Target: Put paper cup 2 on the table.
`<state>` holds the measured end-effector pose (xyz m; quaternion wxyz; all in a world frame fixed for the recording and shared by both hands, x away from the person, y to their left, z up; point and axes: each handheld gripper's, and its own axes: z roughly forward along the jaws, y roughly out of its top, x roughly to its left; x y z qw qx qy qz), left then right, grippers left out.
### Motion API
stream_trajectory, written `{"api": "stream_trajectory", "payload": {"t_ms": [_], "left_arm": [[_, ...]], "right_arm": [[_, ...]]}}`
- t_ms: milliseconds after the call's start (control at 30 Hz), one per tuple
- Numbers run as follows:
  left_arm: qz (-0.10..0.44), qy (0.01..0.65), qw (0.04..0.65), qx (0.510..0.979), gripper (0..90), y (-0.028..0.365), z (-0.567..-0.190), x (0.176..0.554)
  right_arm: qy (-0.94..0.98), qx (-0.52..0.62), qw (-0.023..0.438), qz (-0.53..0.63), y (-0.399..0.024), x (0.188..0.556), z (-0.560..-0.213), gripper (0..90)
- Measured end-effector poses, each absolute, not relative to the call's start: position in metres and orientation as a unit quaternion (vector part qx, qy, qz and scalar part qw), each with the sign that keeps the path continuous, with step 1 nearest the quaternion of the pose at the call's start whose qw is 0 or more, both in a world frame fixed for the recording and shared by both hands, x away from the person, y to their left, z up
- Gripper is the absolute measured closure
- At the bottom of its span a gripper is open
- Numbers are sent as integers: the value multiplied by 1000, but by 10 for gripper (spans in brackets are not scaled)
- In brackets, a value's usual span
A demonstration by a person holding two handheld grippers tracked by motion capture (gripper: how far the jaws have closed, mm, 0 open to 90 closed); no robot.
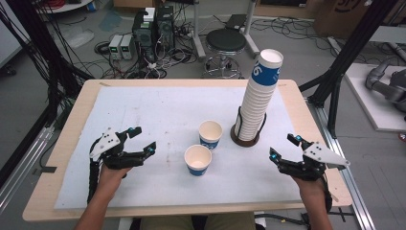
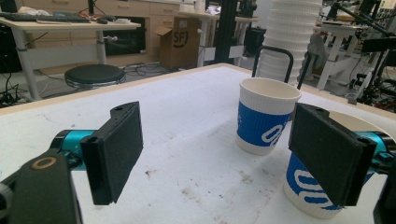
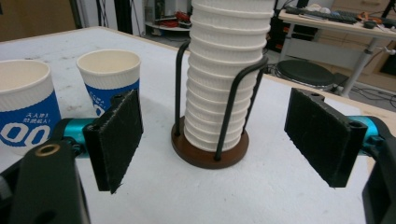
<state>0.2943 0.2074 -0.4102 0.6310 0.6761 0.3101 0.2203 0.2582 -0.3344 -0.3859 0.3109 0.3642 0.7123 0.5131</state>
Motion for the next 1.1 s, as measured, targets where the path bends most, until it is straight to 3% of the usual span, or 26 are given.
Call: {"api": "stream_trajectory", "payload": {"t_ms": [1100], "left_arm": [[223,307,634,673,177,210,-410,287]], "right_arm": [[721,384,309,487,-337,251,-391,198]]}}
